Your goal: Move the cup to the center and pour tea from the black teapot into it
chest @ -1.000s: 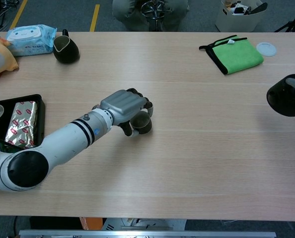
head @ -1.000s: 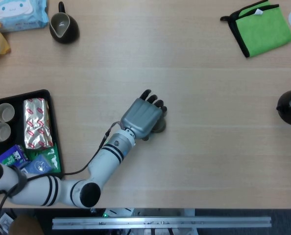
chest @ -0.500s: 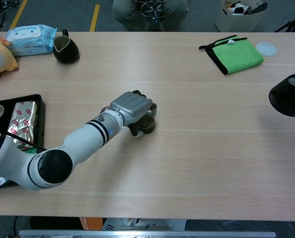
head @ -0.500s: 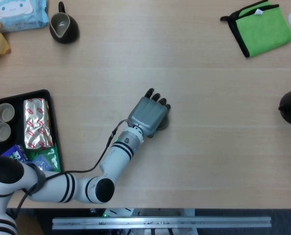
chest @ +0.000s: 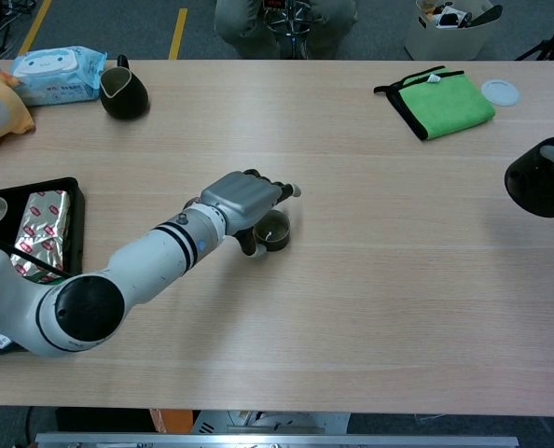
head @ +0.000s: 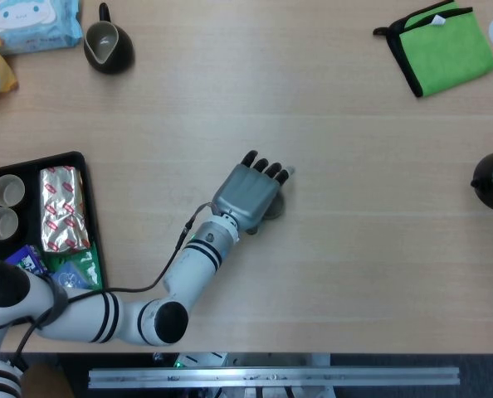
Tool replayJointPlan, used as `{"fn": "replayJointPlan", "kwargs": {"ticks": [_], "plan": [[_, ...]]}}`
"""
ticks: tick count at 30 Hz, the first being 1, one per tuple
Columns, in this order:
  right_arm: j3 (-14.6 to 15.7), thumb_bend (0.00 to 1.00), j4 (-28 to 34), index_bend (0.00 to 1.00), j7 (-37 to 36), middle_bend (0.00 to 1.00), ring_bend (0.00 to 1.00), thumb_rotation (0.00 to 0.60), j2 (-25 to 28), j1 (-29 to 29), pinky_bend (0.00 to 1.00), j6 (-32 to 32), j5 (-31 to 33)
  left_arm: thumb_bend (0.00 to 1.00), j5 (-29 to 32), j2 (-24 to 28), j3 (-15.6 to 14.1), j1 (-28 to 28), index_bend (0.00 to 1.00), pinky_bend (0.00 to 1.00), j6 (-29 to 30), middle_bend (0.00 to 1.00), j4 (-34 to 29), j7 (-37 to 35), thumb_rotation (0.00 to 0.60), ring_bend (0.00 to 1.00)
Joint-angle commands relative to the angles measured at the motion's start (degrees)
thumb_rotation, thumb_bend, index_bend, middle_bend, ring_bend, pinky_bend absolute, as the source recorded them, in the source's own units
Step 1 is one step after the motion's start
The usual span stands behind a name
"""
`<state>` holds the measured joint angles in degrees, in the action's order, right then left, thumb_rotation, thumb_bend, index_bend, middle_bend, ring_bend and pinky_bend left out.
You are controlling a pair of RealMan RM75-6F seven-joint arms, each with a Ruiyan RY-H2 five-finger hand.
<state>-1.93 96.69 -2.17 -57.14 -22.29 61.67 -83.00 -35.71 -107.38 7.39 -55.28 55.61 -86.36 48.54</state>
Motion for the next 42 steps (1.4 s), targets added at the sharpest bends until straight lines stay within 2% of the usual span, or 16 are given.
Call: {"fn": "replayJointPlan", "kwargs": {"ticks": [1, 10, 17, 23, 30, 42], "plan": [[-0.01, 0.32, 0.28, 1.0, 0.1, 0.95, 0.91, 0.503, 0.1, 0.01, 0.0, 0.08, -0.08, 0.27, -0.22, 1.63, -0.19, 0.39, 0.06, 0.08, 1.01, 0.14, -2.09, -0.54, 0.6, 0.13], [-0.07, 0.33, 1.58, 1.0, 0.74, 0.95, 0.91, 0.515, 0.26, -0.51, 0.0, -0.12, -1.04, 0.27, -6.39, 10.15, -1.72, 4.68, 0.07, 0.08, 7.59, 0.14, -10.99, -4.57, 0.6, 0.13], [-0.36, 0.33, 2.78, 1.0, 2.02, 0.95, 0.91, 0.529, -0.74, -1.61, 0.0, -1.09, -1.35, 0.27, -12.61, 20.16, -4.17, 10.32, 0.07, 0.08, 13.66, 0.14, -18.86, -9.22, 0.6, 0.13], [-0.94, 0.33, 4.02, 1.0, 3.44, 0.95, 0.91, 0.532, -2.01, -3.09, 0.0, -2.44, -1.12, 0.27, -19.07, 28.62, -7.51, 16.12, 0.07, 0.08, 18.91, 0.15, -23.28, -13.21, 0.6, 0.13], [-1.75, 0.33, 4.77, 1.0, 5.58, 0.95, 0.91, 0.534, -4.32, -4.97, 0.0, -4.22, 0.01, 0.27, -26.78, 33.97, -10.29, 21.59, 0.08, 0.08, 23.54, 0.15, -24.59, -17.34, 0.6, 0.13], [-2.92, 0.33, 5.75, 1.0, 11.44, 0.95, 0.91, 0.552, -8.77, -8.61, 0.0, -7.52, 3.12, 0.26, -38.69, 39.2, -14.25, 29.84, 0.09, 0.08, 29.21, 0.16, -24.74, -22.33, 0.6, 0.13]]}}
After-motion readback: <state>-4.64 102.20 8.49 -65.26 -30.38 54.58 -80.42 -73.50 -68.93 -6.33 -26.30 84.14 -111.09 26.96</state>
